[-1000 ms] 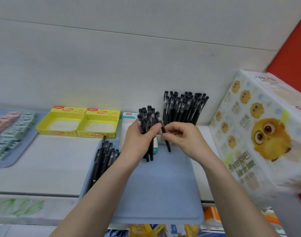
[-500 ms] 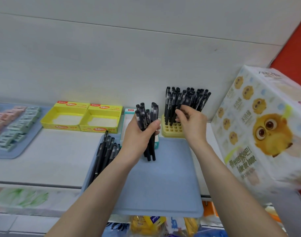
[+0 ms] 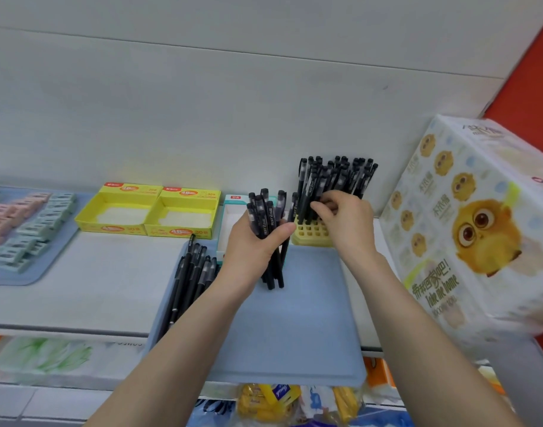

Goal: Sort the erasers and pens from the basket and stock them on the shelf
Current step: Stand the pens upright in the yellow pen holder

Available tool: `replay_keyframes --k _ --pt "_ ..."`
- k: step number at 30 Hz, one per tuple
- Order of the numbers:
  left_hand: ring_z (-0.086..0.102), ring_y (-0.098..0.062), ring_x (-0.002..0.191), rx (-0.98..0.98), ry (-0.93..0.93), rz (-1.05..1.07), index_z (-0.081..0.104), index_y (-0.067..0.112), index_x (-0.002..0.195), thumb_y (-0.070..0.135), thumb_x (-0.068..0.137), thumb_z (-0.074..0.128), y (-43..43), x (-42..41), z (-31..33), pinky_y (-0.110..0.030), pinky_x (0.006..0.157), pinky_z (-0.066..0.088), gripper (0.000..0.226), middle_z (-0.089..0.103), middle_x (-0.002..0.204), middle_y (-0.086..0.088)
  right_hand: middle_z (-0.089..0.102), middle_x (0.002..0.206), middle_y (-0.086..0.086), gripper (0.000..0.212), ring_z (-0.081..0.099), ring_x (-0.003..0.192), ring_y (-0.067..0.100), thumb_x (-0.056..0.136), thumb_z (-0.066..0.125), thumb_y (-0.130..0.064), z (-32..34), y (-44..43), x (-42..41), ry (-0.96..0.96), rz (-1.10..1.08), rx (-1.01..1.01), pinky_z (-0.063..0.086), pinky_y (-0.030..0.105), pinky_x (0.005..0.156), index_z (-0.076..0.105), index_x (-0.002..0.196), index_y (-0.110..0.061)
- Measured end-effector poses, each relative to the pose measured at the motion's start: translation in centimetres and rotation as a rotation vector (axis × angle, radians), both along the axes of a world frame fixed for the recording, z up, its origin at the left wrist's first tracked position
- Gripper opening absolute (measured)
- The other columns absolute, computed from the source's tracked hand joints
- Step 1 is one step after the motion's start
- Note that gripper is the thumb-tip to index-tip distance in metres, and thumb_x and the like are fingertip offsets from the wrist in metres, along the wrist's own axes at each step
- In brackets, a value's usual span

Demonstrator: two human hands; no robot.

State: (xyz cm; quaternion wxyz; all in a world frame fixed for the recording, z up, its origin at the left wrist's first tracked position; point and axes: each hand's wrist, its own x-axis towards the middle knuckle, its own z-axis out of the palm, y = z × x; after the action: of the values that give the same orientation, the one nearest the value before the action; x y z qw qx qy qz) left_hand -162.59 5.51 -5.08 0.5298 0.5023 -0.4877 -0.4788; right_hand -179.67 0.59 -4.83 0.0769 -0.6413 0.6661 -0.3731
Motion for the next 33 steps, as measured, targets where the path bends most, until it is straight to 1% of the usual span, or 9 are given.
replay_keyframes --k 2,4,5,8,14,23,27,30,33 --pt "0.068 -0.001 0.084 -0.019 -0.022 -0.003 0.066 0.011 0.106 0.019 0.081 0.076 0.1 -0.3 -0.1 -0.013 0.075 0.049 0.028 0.073 0.09 0.006 0.066 0.073 -0.009 0.019 0.062 0.07 0.01 0.091 0.063 -0.04 1.8 1.9 0.6 -0.232 0.04 -0.056 0.054 0.034 0.069 0.07 0.091 -0.023" --pt "0.068 0.0 0.084 -0.038 -0.043 -0.006 0.065 0.011 0.107 0.017 0.08 0.077 0.0 -0.6 -0.2 -0.013 0.074 0.05 0.03 0.073 0.09 0.007 0.067 0.073 -0.009 0.015 0.061 0.067 0.011 0.09 0.065 -0.038 3.2 3.7 1.6 -0.488 0.223 0.021 0.052 0.03 0.063 0.07 0.088 -0.024" --pt "0.068 -0.001 0.086 -0.048 -0.054 -0.012 0.064 0.012 0.108 0.017 0.08 0.077 -0.1 -0.8 -0.2 -0.016 0.076 0.051 0.031 0.073 0.09 0.008 0.068 0.074 -0.007 0.012 0.061 0.067 0.014 0.089 0.068 -0.034 3.6 4.3 2.0 -0.504 0.314 0.065 0.051 0.03 0.062 0.071 0.087 -0.023" --pt "0.068 -0.006 0.085 -0.065 -0.075 -0.024 0.065 0.014 0.105 0.018 0.081 0.076 -0.2 -1.3 -0.2 -0.025 0.08 0.052 0.027 0.073 0.088 0.008 0.07 0.076 -0.005 0.006 0.064 0.069 0.012 0.087 0.07 -0.024 4.2 4.4 1.8 -0.435 0.345 0.025 0.054 0.033 0.066 0.072 0.089 -0.019" --pt "0.071 -0.009 0.08 0.014 0.03 -0.005 0.065 0.024 0.101 0.026 0.089 0.068 0.1 -0.8 0.0 -0.029 0.08 0.052 0.013 0.071 0.088 0.01 0.068 0.076 -0.014 0.012 0.066 0.07 0.003 0.095 0.058 -0.028 4.8 2.5 -2.1 -0.308 -0.011 -0.226 0.057 0.034 0.073 0.069 0.095 -0.023" --pt "0.071 -0.016 0.083 0.024 0.001 -0.037 0.066 0.017 0.097 0.026 0.086 0.071 0.6 -0.7 -0.1 -0.034 0.084 0.055 0.014 0.073 0.081 -0.002 0.069 0.078 -0.007 0.02 0.068 0.073 0.011 0.096 0.055 -0.035 2.7 0.0 -1.5 -0.184 0.032 -0.214 0.055 0.042 0.073 0.069 0.099 -0.022" --pt "0.071 -0.014 0.08 0.012 -0.025 -0.029 0.065 0.013 0.098 0.024 0.085 0.072 0.7 -0.6 -0.2 -0.028 0.078 0.054 0.019 0.073 0.08 -0.001 0.07 0.08 -0.006 0.018 0.069 0.071 0.011 0.095 0.058 -0.032 2.8 -0.6 -1.1 -0.191 0.109 -0.195 0.056 0.043 0.073 0.07 0.1 -0.019" --pt "0.071 -0.014 0.081 0.011 -0.027 -0.034 0.065 0.012 0.098 0.022 0.084 0.073 0.8 -0.6 -0.2 -0.026 0.078 0.055 0.019 0.073 0.082 -0.002 0.07 0.08 -0.006 0.017 0.07 0.069 0.007 0.095 0.06 -0.028 3.0 -0.9 -1.1 -0.205 0.092 -0.176 0.057 0.037 0.074 0.071 0.1 -0.016" --pt "0.072 -0.013 0.08 -0.008 -0.024 -0.048 0.066 0.01 0.1 0.019 0.084 0.074 0.7 -0.9 -0.1 -0.021 0.075 0.055 0.02 0.074 0.083 -0.002 0.069 0.074 -0.003 0.019 0.069 0.069 0.016 0.095 0.058 -0.028 3.7 -1.3 -1.5 -0.074 0.077 -0.132 0.054 0.038 0.074 0.07 0.091 -0.015"
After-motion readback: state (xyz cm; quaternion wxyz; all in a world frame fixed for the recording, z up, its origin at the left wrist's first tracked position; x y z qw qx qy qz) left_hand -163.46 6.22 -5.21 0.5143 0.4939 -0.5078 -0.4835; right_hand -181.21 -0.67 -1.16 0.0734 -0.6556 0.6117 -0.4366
